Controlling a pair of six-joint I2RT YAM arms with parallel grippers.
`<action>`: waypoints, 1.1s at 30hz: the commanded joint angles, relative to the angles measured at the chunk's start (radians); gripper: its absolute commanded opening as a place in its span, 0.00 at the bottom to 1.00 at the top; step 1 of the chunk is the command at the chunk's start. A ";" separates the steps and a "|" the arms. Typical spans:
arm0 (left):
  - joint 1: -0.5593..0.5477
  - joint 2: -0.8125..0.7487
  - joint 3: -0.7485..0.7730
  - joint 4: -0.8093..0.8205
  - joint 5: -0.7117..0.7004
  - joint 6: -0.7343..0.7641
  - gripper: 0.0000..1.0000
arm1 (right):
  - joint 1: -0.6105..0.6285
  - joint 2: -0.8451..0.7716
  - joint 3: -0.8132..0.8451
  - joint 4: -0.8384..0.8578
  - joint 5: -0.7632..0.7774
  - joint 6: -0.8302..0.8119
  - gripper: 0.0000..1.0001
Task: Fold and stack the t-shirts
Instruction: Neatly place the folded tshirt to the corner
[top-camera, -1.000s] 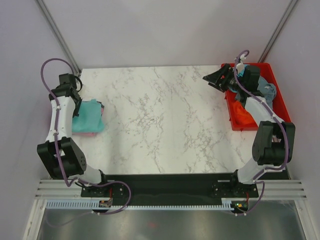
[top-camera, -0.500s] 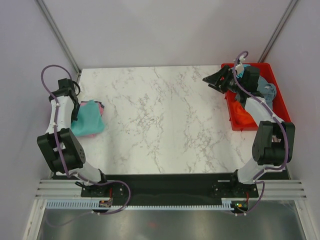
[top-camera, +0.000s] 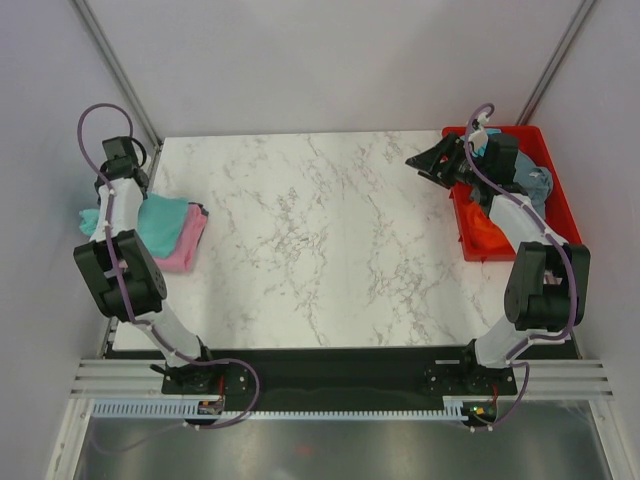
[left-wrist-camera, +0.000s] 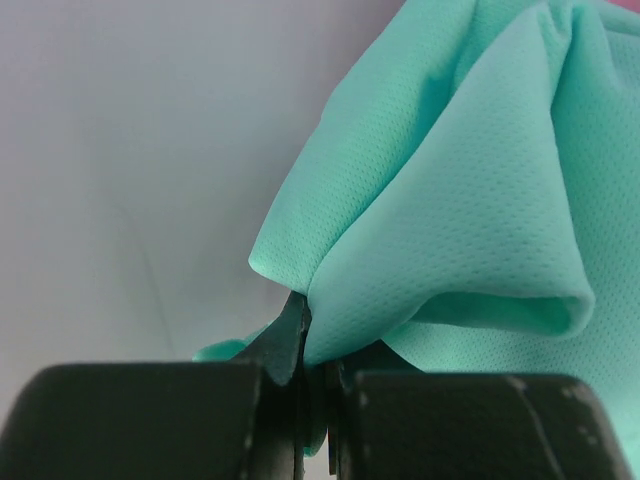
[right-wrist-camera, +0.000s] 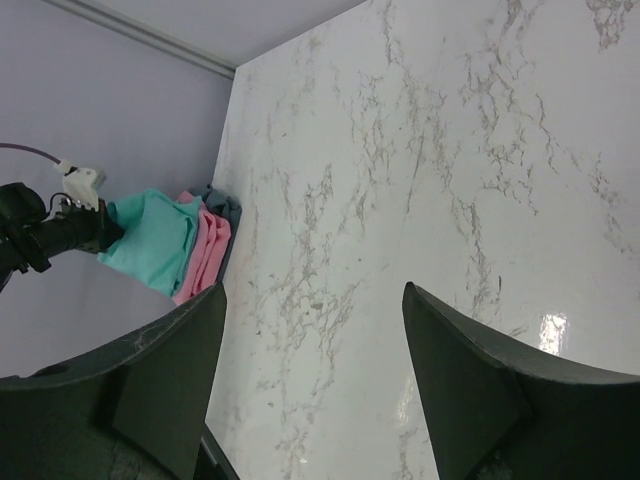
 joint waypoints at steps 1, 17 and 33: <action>0.006 0.017 0.057 0.105 -0.059 0.070 0.02 | -0.001 -0.033 -0.001 -0.001 0.014 -0.038 0.80; 0.004 0.014 -0.070 0.084 -0.082 0.018 0.02 | 0.000 0.014 0.019 0.008 0.016 -0.026 0.80; -0.238 -0.267 -0.027 -0.064 0.055 -0.235 0.99 | -0.001 -0.049 0.002 -0.018 0.014 -0.067 0.80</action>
